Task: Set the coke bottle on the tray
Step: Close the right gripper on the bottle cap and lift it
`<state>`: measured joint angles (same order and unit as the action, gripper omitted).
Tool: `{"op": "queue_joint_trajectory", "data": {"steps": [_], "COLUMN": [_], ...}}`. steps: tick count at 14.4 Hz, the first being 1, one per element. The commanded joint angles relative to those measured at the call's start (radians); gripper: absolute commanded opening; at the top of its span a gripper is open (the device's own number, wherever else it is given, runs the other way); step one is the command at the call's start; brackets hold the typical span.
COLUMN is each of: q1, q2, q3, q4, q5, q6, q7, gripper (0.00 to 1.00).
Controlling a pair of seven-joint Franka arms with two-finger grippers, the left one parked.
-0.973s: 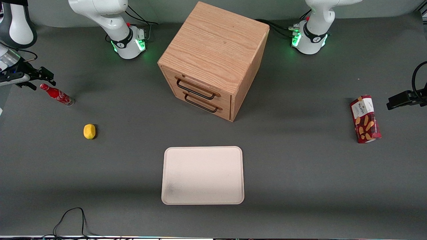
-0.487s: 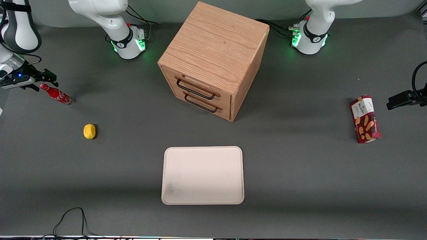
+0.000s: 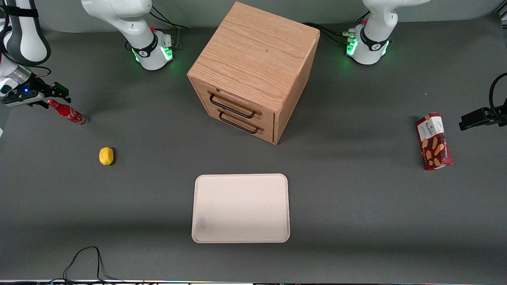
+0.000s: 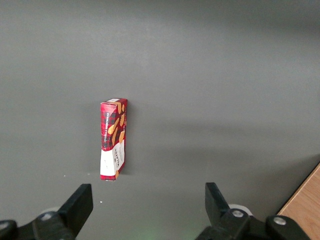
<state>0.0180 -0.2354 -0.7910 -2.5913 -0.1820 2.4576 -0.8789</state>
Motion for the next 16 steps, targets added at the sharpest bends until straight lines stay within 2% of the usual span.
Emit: {"op": "queue_joint_trajectory", "data": {"steps": [1, 4, 5, 7, 9, 12, 14, 16], "q1": [0.008, 0.01, 0.01, 0.01, 0.01, 0.01, 0.01, 0.01], "q2": [0.016, 0.022, 0.022, 0.022, 0.024, 0.024, 0.022, 0.021], "q3": [-0.016, -0.017, -0.017, -0.017, -0.017, -0.017, -0.017, -0.016], "q4": [0.002, 0.002, 0.002, 0.003, 0.003, 0.005, 0.007, 0.01], "q5": [-0.008, -0.008, -0.01, -0.01, -0.01, -0.011, -0.011, -0.011], "q6": [0.021, 0.02, 0.02, 0.017, 0.015, 0.008, 0.003, 0.003], "q7": [-0.028, -0.029, -0.029, -0.029, -0.029, -0.031, -0.044, -0.051], "gripper": [1.0, 1.0, 0.94, 0.66, 0.48, 0.16, 0.05, 0.02]}}
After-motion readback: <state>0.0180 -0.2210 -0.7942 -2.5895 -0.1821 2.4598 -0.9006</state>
